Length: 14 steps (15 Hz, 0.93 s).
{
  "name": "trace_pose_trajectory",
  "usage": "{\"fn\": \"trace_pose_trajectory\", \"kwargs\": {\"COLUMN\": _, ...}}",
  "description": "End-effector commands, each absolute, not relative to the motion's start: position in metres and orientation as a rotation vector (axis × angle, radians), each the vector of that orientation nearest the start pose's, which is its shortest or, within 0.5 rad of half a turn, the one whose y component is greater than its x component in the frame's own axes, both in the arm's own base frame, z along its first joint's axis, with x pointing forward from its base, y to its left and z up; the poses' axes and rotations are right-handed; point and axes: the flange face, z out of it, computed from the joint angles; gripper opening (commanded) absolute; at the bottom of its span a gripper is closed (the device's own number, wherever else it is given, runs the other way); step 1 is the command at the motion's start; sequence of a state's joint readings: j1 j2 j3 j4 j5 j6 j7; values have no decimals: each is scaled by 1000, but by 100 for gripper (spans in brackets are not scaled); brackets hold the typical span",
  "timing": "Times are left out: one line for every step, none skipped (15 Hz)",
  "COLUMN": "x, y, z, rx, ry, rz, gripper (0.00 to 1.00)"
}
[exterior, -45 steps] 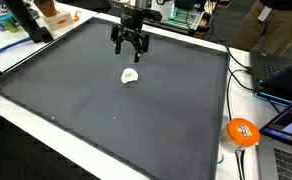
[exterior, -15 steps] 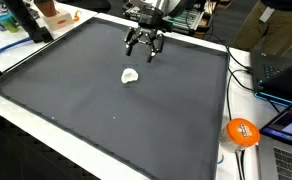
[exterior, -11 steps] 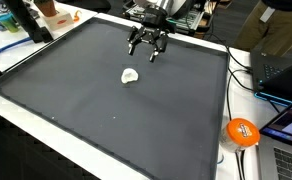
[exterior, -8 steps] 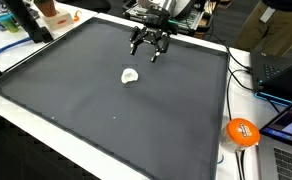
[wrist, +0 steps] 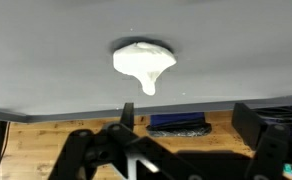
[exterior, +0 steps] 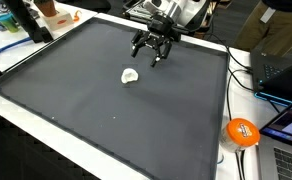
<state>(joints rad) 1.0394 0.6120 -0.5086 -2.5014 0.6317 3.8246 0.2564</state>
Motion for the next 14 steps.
{"fn": "trace_pose_trajectory", "kwargs": {"x": 460, "y": 170, "z": 191, "rx": -2833, "ry": 279, "rz": -1495, "gripper": 100}}
{"fn": "trace_pose_trajectory", "kwargs": {"x": 462, "y": 172, "z": 190, "rx": -2829, "ry": 277, "rz": -1507, "gripper": 100}}
{"fn": "trace_pose_trajectory", "kwargs": {"x": 464, "y": 172, "z": 190, "rx": -2830, "ry": 275, "rz": -1509, "gripper": 100}}
{"fn": "trace_pose_trajectory", "kwargs": {"x": 466, "y": 172, "z": 189, "rx": -2832, "ry": 273, "rz": -1515, "gripper": 100}}
{"fn": "trace_pose_trajectory", "kwargs": {"x": 469, "y": 172, "z": 188, "rx": -2836, "ry": 272, "rz": -1514, "gripper": 100}}
{"fn": "trace_pose_trajectory", "kwargs": {"x": 471, "y": 172, "z": 187, "rx": -2836, "ry": 272, "rz": -1515, "gripper": 100}}
{"fn": "trace_pose_trajectory", "kwargs": {"x": 472, "y": 172, "z": 188, "rx": -2836, "ry": 270, "rz": -1512, "gripper": 100}}
{"fn": "trace_pose_trajectory", "kwargs": {"x": 473, "y": 172, "z": 188, "rx": -2839, "ry": 266, "rz": -1507, "gripper": 100}}
{"fn": "trace_pose_trajectory", "kwargs": {"x": 474, "y": 172, "z": 189, "rx": -2840, "ry": 259, "rz": -1492, "gripper": 100}}
{"fn": "trace_pose_trajectory", "kwargs": {"x": 475, "y": 173, "z": 191, "rx": -2833, "ry": 253, "rz": -1484, "gripper": 100}}
{"fn": "trace_pose_trajectory", "kwargs": {"x": 474, "y": 175, "z": 197, "rx": -2816, "ry": 242, "rz": -1453, "gripper": 100}}
{"fn": "trace_pose_trajectory", "kwargs": {"x": 472, "y": 176, "z": 205, "rx": -2797, "ry": 241, "rz": -1431, "gripper": 100}}
{"fn": "trace_pose_trajectory", "kwargs": {"x": 470, "y": 175, "z": 213, "rx": -2797, "ry": 236, "rz": -1386, "gripper": 100}}
{"fn": "trace_pose_trajectory", "kwargs": {"x": 469, "y": 173, "z": 219, "rx": -2803, "ry": 247, "rz": -1343, "gripper": 100}}
